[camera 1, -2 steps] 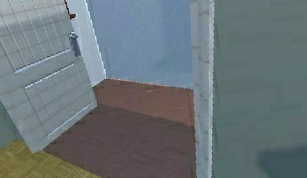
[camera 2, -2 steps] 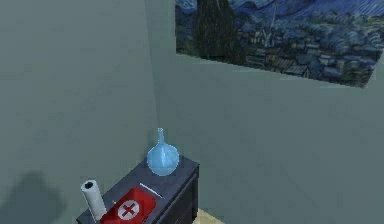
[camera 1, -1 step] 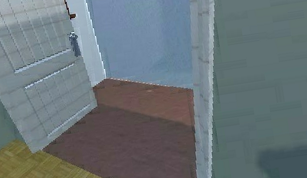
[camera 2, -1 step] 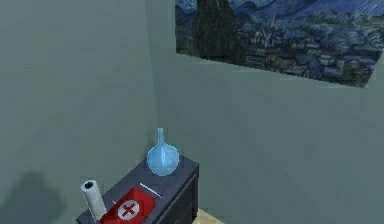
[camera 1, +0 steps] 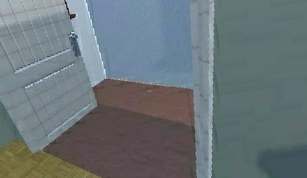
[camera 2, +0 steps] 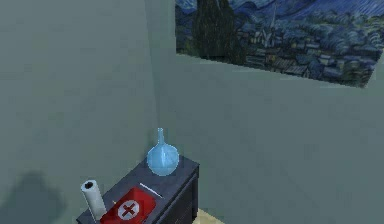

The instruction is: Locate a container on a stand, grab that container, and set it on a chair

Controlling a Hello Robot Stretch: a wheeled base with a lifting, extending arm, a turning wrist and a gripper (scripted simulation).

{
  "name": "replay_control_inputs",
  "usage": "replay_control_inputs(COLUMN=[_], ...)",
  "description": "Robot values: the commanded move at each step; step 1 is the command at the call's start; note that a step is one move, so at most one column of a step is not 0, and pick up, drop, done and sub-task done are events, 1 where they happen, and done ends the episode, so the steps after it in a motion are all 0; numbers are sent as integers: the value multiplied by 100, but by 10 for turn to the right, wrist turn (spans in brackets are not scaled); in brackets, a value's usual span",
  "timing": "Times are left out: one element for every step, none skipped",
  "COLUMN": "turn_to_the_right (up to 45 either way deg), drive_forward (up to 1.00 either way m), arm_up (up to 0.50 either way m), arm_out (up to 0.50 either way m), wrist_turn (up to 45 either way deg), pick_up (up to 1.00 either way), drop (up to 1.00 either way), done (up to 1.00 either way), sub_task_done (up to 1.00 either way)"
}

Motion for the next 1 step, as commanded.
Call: replay_control_inputs(turn_to_the_right=[0], drive_forward=[0], arm_up=[0], arm_out=[50], wrist_turn=[0], pick_up=[0], drop=[0], done=[0], sub_task_done=[0])
